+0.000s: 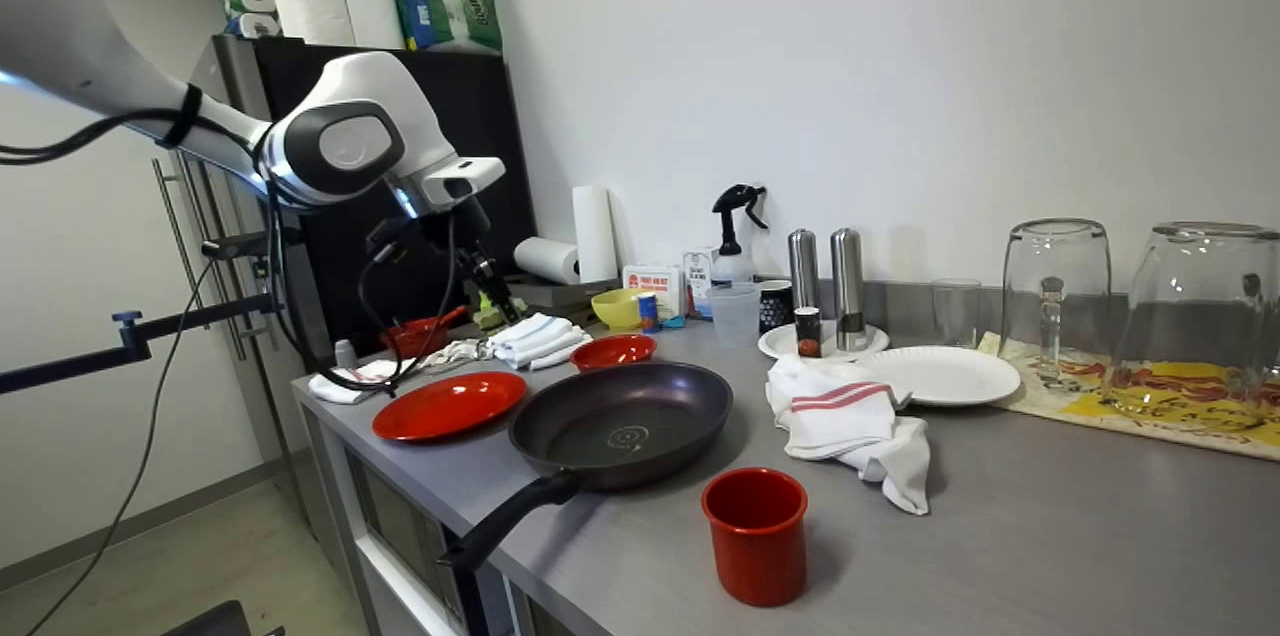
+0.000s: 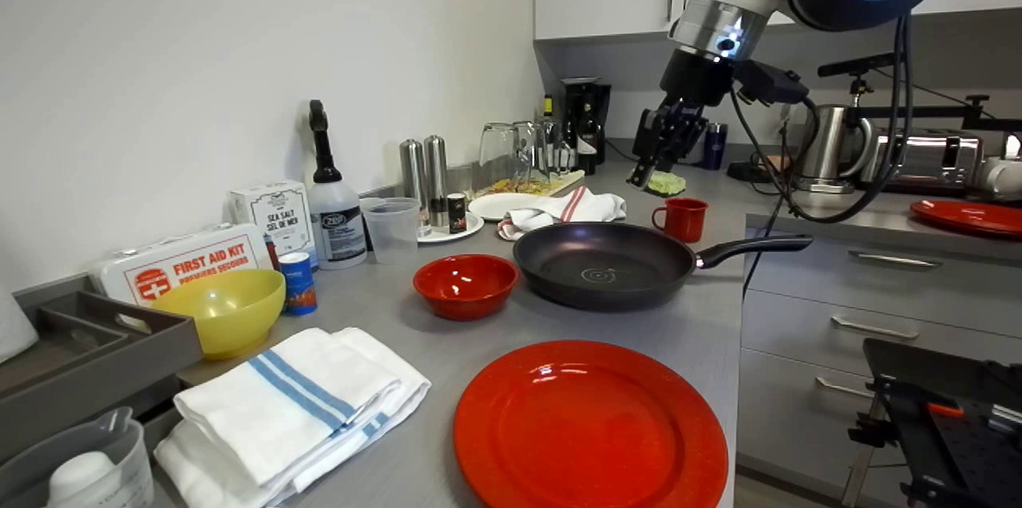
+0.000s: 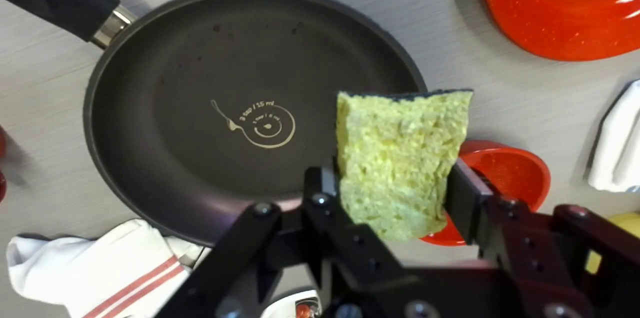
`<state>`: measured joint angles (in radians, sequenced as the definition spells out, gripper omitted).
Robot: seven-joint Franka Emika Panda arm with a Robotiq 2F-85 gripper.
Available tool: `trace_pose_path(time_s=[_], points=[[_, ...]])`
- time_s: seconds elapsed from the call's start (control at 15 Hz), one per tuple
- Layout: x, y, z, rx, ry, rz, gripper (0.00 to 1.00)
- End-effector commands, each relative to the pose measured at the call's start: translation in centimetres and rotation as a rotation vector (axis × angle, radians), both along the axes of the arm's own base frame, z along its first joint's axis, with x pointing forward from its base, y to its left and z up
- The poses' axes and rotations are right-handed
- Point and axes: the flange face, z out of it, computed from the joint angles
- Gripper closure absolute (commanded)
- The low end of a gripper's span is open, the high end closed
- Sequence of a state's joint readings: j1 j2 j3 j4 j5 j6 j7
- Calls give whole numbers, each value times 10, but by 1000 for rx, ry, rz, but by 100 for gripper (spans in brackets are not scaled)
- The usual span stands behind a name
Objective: Pick up the sponge and put it on the black pan, use the sponge to scrub the pan and place the sponge back on the countertop
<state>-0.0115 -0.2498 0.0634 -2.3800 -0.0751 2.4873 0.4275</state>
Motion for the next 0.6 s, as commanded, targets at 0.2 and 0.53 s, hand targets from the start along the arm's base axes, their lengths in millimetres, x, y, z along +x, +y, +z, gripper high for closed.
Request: trace_pose_path(time_s=[0.2,0.53], points=[[46,-52,2,-2,-5,-123,72],[78,-92,9,-3,-16,-221,72]])
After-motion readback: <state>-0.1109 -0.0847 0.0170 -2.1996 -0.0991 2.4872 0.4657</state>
